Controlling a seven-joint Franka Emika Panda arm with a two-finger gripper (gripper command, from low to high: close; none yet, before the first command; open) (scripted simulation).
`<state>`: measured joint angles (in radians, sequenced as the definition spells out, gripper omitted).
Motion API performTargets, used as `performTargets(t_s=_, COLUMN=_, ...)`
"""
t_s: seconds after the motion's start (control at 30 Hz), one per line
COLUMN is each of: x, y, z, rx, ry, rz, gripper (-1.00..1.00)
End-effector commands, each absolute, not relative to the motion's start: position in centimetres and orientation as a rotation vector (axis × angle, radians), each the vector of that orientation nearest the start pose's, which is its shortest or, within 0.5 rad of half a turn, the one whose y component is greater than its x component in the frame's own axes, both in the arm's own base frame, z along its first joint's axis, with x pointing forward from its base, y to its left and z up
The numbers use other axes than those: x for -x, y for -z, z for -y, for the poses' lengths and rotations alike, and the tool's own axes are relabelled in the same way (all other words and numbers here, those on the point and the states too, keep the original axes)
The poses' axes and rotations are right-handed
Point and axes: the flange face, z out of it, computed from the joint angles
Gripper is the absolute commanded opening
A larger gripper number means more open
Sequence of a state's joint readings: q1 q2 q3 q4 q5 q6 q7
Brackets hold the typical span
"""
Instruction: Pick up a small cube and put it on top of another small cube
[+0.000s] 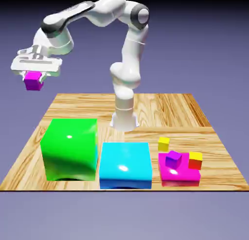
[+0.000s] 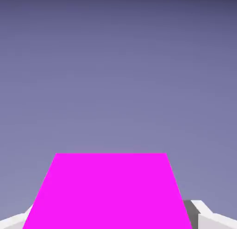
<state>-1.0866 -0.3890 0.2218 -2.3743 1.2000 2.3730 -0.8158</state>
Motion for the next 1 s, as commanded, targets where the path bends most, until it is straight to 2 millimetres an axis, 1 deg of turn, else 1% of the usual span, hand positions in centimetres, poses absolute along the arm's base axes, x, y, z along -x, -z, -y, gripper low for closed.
performTargets(t_s=0.0, x=-32.6, y=-52.1, z=33.4, rx=2.352, ry=1.229, rz=-0.986, gripper=-1.0)
performTargets(t_s=0.17, x=-36.7, y=-55.9, z=27.3, rx=2.394, ry=1.202, rz=-0.981, gripper=-1.0)
performTargets(t_s=0.2, x=-37.4, y=-56.4, z=26.0, rx=2.399, ry=1.198, rz=-0.987, gripper=-1.0)
performTargets(t_s=0.3, x=-39.1, y=-56.6, z=22.3, rx=2.409, ry=1.175, rz=-1.039, gripper=-1.0)
performTargets(t_s=0.47, x=-41.3, y=-56.5, z=16.1, rx=2.419, ry=1.166, rz=-1.122, gripper=-1.0)
performTargets(t_s=0.63, x=-42.8, y=-55.9, z=9.7, rx=2.418, ry=1.191, rz=-1.195, gripper=-1.0)
performTargets(t_s=0.8, x=-43.7, y=-54.7, z=3.4, rx=2.403, ry=1.243, rz=-1.253, gripper=-1.0)
performTargets(t_s=0.97, x=-44.0, y=-52.8, z=-2.8, rx=2.372, ry=1.315, rz=-1.289, gripper=-1.0)
